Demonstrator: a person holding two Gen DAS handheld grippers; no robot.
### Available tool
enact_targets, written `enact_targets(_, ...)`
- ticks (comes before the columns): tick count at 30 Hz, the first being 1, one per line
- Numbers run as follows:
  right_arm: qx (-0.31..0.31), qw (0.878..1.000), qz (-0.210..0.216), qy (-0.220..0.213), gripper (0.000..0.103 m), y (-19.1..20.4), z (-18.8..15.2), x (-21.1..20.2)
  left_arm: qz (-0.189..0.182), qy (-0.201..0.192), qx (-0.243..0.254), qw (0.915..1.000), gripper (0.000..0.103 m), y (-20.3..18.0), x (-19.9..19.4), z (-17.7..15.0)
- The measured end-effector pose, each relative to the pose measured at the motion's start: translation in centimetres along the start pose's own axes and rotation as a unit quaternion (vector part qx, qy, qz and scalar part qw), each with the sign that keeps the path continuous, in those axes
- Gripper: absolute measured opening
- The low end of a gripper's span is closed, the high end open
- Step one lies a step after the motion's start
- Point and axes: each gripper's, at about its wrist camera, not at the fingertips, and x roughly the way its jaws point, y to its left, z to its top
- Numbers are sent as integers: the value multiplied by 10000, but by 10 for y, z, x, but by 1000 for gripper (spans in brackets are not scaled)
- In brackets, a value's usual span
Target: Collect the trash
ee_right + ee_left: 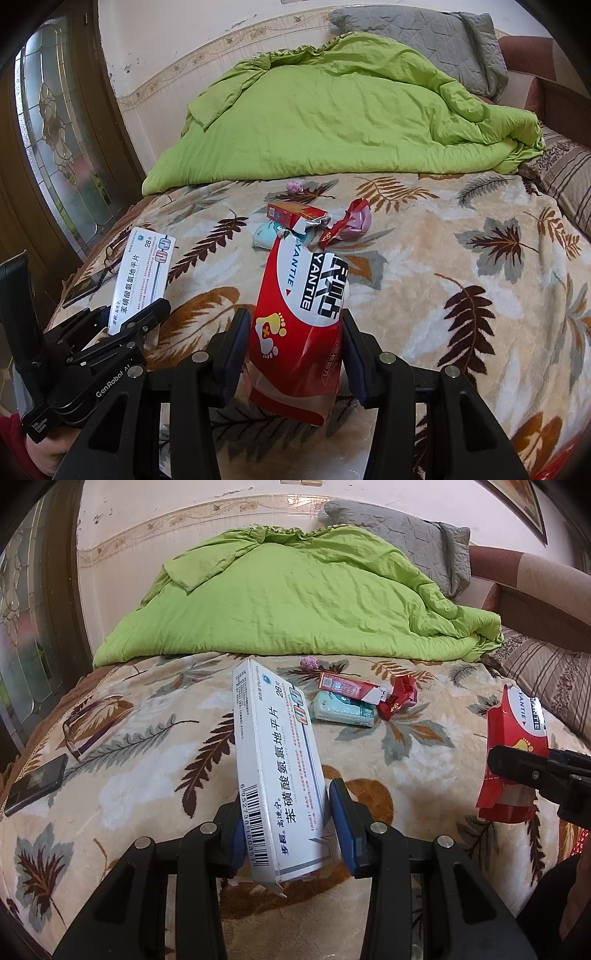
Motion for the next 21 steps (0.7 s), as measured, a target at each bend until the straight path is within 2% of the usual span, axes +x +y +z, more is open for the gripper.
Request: enact_targets(21, 98, 10000, 13, -8, 51, -3, -2, -1, -31, -82, 196, 9998, 39, -10, -2, -2)
